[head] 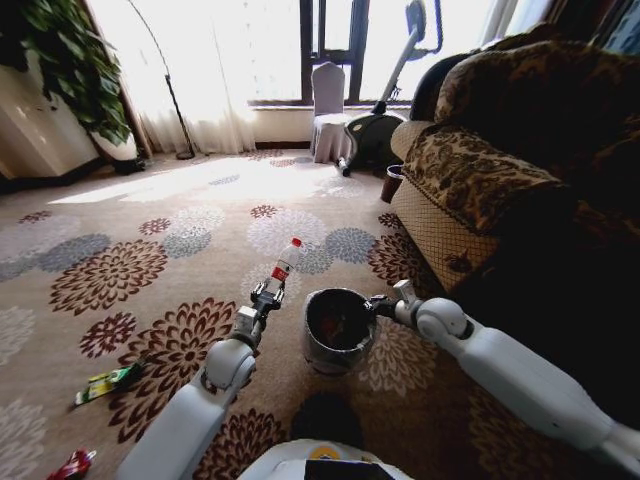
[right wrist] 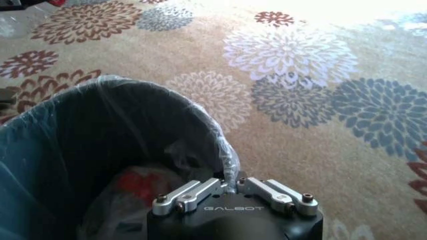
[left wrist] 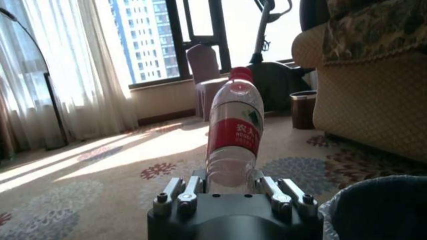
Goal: Pick up the trash from the ground and place it into the trash bin.
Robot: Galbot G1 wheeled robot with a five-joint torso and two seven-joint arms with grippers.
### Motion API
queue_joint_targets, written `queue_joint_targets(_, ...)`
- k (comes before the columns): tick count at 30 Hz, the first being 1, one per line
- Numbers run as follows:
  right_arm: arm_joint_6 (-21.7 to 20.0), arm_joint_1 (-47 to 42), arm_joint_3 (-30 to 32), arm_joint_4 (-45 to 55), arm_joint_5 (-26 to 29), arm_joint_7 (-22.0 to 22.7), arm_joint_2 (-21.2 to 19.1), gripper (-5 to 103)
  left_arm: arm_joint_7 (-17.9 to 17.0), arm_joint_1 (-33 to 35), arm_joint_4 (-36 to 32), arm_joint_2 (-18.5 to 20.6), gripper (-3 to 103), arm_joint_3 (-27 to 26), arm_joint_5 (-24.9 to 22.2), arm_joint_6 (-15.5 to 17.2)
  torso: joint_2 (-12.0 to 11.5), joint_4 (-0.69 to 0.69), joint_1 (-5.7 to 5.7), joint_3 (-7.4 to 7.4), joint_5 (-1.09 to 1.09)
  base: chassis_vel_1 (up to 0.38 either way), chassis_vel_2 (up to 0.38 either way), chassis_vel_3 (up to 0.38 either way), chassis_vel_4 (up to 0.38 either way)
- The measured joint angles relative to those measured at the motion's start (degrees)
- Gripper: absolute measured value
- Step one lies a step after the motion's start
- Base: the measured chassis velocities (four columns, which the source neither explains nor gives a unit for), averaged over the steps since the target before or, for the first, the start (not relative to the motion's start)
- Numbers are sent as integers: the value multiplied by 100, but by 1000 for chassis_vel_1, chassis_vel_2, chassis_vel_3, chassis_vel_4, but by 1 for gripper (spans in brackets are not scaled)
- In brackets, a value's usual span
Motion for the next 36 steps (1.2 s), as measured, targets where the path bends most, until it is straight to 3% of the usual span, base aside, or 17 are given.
queue_joint_targets(9,-167,1006,-935,-536,506,1,779,1,-7,325,-773,72,36,-68,-216,53,0,2,0,0,0,117,120,121,116)
queue_joint_targets(14,-212,1116,-1022,-534,566,1,860,1,-18,364,-871,70,36,32,-330,39,1,0,0,0,1,142,138,136,137)
queue_joint_targets(17,-245,1183,-1036,-417,649,1,844,1,-80,361,-663,25,36,180,-330,-256,0,-2,0,0,-1,125,120,107,110)
queue_joint_targets(24,-250,1186,-996,-302,695,-1,781,1,79,376,-587,43,36,376,-284,-410,0,-1,0,0,0,53,48,48,37)
queue_joint_targets(33,-246,1192,-975,-212,696,1,804,1,386,228,-206,224,36,623,-279,-796,0,-3,0,0,1,0,0,0,0)
queue_joint_targets(36,-249,1192,-953,-136,696,1,782,1,679,232,3,255,33,666,-287,-1146,0,-2,0,0,0,0,0,0,0)
